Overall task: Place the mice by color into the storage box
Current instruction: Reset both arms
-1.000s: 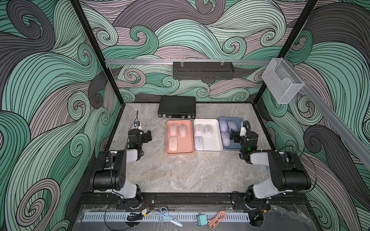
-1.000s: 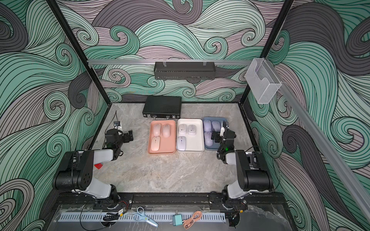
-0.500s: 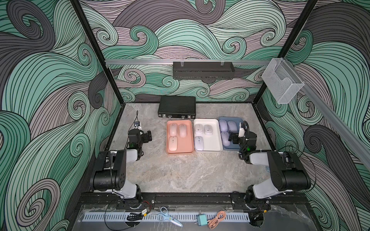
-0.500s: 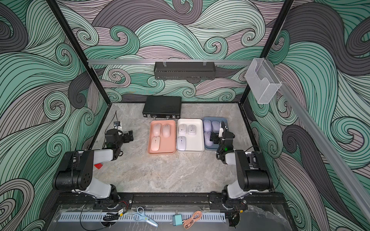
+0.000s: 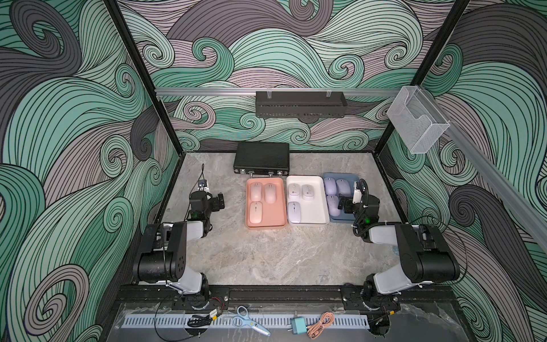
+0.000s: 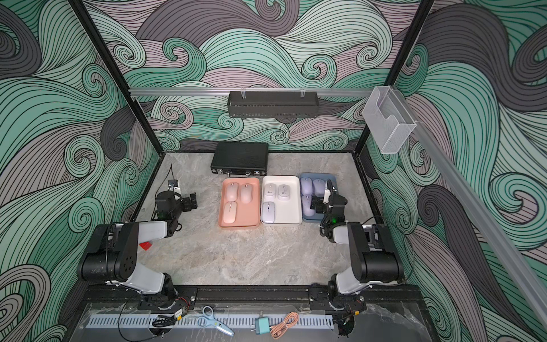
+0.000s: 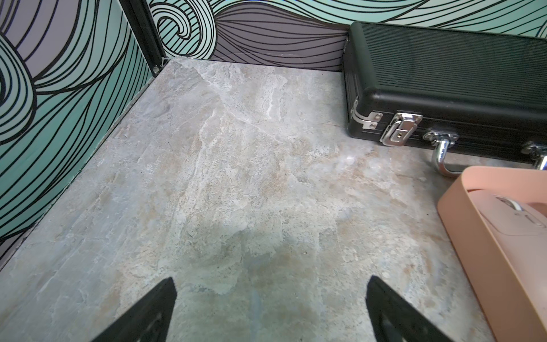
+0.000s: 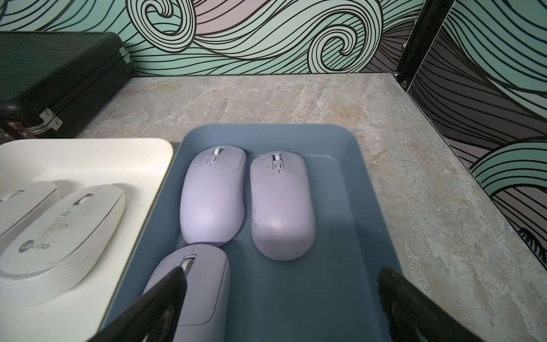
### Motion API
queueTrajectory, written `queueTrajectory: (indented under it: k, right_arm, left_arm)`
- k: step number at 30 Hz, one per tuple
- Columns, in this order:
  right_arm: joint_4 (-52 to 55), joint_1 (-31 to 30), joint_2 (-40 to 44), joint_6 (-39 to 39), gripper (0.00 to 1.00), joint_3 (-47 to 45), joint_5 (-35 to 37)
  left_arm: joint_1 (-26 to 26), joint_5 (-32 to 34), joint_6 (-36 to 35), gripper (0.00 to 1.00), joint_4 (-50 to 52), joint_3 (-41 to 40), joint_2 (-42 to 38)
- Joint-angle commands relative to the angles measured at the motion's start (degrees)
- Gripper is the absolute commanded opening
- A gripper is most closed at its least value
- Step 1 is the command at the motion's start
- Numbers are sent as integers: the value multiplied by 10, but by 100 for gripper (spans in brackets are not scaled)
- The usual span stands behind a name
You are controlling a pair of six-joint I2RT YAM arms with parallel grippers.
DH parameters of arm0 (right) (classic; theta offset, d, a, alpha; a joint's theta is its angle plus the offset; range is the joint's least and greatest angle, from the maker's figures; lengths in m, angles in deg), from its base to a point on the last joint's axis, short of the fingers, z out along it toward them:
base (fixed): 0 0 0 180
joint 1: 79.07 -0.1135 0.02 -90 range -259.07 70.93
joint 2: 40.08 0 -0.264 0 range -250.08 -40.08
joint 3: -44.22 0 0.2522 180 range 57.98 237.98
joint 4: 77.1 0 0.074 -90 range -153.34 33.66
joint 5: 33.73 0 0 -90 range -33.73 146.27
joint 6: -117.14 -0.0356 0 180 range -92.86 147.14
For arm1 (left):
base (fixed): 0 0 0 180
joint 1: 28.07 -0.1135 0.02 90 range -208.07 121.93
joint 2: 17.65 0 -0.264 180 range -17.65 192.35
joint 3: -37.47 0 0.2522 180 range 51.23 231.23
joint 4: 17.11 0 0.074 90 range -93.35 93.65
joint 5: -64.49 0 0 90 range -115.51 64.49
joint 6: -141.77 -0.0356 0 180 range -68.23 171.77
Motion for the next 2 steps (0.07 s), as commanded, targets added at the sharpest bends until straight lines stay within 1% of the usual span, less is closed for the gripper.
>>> queueTrajectory:
  k: [1,2]
  right_arm:
    - [-1,-4,2,5,100,4,4]
    - [-6,-3,4,5,100,2,4]
  left_arm:
    - [-1,-6,3,99,7,5,0]
    - [-1,-6,3,99,6,5,0]
